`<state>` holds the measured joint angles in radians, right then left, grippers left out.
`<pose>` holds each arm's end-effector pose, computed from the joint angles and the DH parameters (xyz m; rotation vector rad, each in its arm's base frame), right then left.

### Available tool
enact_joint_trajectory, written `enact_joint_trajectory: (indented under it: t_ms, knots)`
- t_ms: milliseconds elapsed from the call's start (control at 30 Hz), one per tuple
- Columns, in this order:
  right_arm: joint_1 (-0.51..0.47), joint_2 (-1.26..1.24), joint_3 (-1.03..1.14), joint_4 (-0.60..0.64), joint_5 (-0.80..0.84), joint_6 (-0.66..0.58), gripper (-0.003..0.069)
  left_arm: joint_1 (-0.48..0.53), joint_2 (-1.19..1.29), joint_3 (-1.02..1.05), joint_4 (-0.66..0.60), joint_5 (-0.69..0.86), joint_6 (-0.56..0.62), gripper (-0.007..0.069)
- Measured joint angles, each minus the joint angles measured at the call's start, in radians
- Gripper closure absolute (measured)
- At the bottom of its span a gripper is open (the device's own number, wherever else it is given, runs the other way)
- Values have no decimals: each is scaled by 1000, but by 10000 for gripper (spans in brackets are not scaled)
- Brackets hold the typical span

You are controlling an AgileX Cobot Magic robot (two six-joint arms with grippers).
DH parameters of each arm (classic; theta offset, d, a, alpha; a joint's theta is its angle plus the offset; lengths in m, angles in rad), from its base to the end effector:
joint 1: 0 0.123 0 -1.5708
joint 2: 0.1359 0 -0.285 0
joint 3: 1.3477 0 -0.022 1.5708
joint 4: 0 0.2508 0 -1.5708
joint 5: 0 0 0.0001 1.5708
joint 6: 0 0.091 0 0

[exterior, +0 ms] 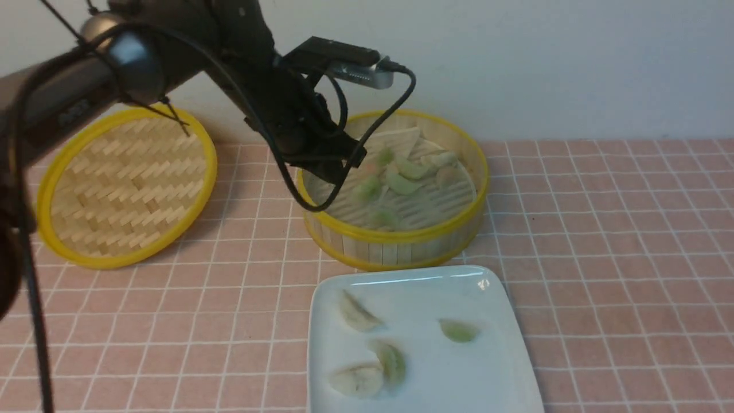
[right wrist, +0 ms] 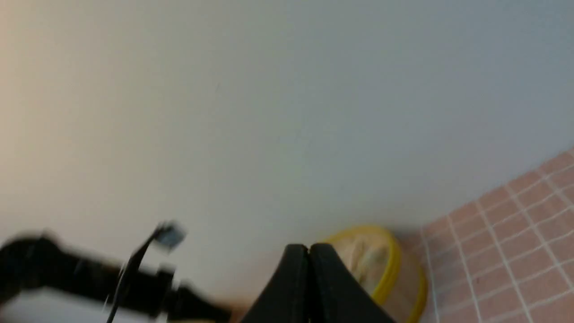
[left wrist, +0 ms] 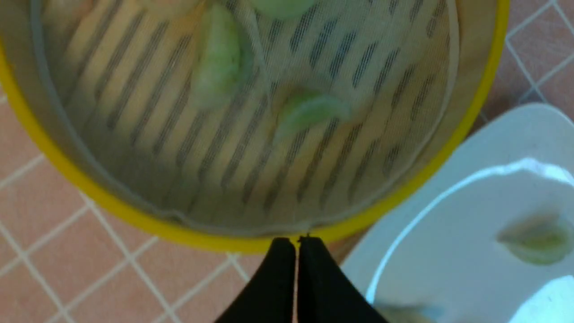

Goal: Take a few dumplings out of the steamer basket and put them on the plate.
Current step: Use the left arm to grab a dumpling from the steamer

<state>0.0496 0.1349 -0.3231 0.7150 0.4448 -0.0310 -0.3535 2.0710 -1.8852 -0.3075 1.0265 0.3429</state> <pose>0.0465 0.0281 0.2824 0.2674 1.6715 0.7516 0.4239 -0.1816 0.2709 0.7847 2.5544 -0.4056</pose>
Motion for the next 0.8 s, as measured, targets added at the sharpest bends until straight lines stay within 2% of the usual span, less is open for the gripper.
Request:
enact_joint_trajectory:
  t_ms: [67, 100, 167, 233, 267, 300, 333, 367, 433, 533, 700, 800]
  knots:
    - [3, 148, -164, -113, 231, -21, 673, -17, 69, -60, -1, -18, 5, 599]
    - [3, 205, -200, -141, 292, -26, 673, -23, 86, -79, -1, -21, 7, 587]
    - [3, 349, -313, -235, 499, -43, 673, -42, 146, -113, 8, -31, 24, 515]
    - [3, 425, -364, -277, 583, -53, 673, -51, 173, -123, 20, -42, 36, 458]
    - [3, 459, -391, -295, 616, -56, 673, -57, 188, -125, 31, -48, 46, 412]
    - [3, 516, -419, -314, 655, -60, 673, -62, 209, -126, 49, -67, 62, 334]
    - [3, 516, -422, -314, 655, -60, 673, -63, 211, -126, 49, -70, 63, 324]
    - [3, 544, -431, -310, 658, -63, 673, -65, 225, -127, 62, -98, 75, 259]
    - [3, 558, -436, -295, 656, -65, 673, -66, 238, -127, 65, -138, 79, 191]
    - [3, 562, -436, -280, 650, -68, 673, -68, 255, -127, 65, -164, 79, 134]
    - [3, 562, -436, -273, 641, -71, 673, -69, 278, -131, 64, -166, 83, 123]
    - [3, 562, -436, -272, 641, -71, 673, -69, 285, -132, 64, -166, 85, 156]
